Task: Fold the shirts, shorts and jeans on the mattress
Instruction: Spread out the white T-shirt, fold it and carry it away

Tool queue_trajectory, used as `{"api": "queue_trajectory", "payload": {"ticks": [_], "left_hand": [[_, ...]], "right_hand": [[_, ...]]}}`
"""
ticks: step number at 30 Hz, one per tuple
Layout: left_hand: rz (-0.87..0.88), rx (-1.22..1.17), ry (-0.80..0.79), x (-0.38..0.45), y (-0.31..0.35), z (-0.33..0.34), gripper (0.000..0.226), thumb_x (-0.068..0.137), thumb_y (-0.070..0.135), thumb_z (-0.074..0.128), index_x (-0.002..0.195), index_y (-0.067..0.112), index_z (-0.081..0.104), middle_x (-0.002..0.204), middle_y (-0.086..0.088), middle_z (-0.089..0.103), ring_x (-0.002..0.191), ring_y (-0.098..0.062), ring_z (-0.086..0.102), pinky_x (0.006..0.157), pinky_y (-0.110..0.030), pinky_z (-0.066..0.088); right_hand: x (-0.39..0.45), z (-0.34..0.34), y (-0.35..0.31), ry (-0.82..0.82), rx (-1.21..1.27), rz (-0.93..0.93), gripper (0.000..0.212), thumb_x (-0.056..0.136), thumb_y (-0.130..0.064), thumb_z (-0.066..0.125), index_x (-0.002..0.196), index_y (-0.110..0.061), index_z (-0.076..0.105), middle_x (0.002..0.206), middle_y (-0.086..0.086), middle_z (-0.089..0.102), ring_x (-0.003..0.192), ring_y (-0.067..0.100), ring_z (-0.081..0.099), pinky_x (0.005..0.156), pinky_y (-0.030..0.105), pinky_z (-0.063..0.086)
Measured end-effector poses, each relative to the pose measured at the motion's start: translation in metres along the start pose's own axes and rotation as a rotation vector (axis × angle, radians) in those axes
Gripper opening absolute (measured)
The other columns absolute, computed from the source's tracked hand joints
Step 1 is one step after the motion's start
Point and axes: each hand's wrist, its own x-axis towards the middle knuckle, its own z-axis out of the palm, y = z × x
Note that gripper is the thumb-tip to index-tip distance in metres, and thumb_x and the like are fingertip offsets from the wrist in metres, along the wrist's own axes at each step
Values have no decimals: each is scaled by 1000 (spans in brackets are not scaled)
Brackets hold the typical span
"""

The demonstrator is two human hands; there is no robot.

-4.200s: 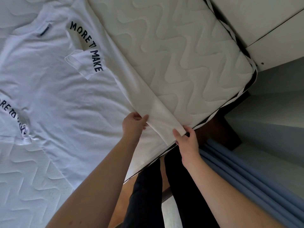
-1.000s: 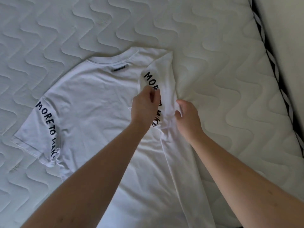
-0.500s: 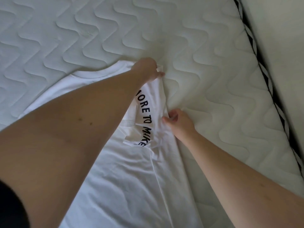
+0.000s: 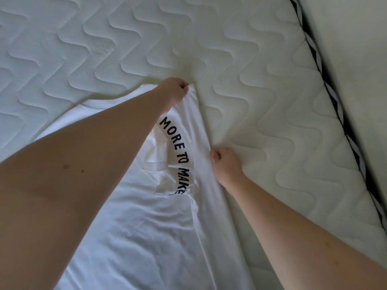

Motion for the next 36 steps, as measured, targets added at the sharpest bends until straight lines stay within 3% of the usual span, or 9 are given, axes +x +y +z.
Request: {"api": "queue_trajectory", "payload": {"ticks": [3,8,11,16,18,21,27,31,36], "left_hand": [[-42,132,-109,-1,17,-5,70,90,59,59,142,13,50,146,-8,48,133,-30,45,104,-38,34],[-94,355,-238,3,30,-2,88,80,57,72,147,10,40,152,-12,41,138,-33,41,114,-44,32],[-108,167,-136,8,23,1,75,84,49,72,143,10,46,143,-9,50,126,-31,51,99,-37,40],[1,-31,36,8,5,15,38,90,36,69,120,13,64,81,4,56,73,-15,53,65,-25,42],[42,0,32,6,5,18,24,91,32,68,110,18,66,91,2,58,78,-17,57,70,-26,48],[122,-28,34,0,3,16,37,87,26,73,120,19,59,108,6,54,97,-14,54,80,-23,45],[228,10,141,-8,-13,7,26,89,12,65,114,20,60,88,12,62,69,-3,56,49,-7,41],[245,81,239,-7,-18,4,28,90,27,67,116,19,60,97,6,62,88,-14,61,68,-19,45],[348,533,178,3,-6,-1,53,84,46,70,132,29,54,134,-5,43,126,-25,39,106,-36,28]], "right_hand": [[-2,0,-2,18,44,-6,36,103,-30,46,110,-2,67,111,17,62,104,31,59,80,27,37],[-7,-5,-4,-16,82,-32,39,97,-34,57,91,3,66,90,20,66,84,35,60,69,35,40],[-7,-3,-3,-23,71,-9,32,99,-32,54,88,-5,66,86,12,63,78,29,58,66,32,39],[-2,-4,0,-30,32,8,35,105,-24,39,97,0,63,104,19,59,94,31,55,73,31,34],[-2,-3,-2,-31,62,10,38,105,-28,40,95,0,64,100,17,61,93,31,56,78,33,40],[-7,-3,-5,-23,79,-19,43,94,-44,59,65,-13,53,66,4,53,61,19,48,56,30,35],[-4,1,-4,-9,-51,5,28,101,-32,47,82,-14,58,93,12,56,86,28,53,69,31,35],[-1,-1,-3,-14,-93,2,36,107,-21,32,116,1,59,119,20,55,111,33,51,90,35,36],[-4,-3,-3,-36,8,-9,39,105,-30,40,86,-2,60,88,13,56,86,29,52,70,34,36]]}}
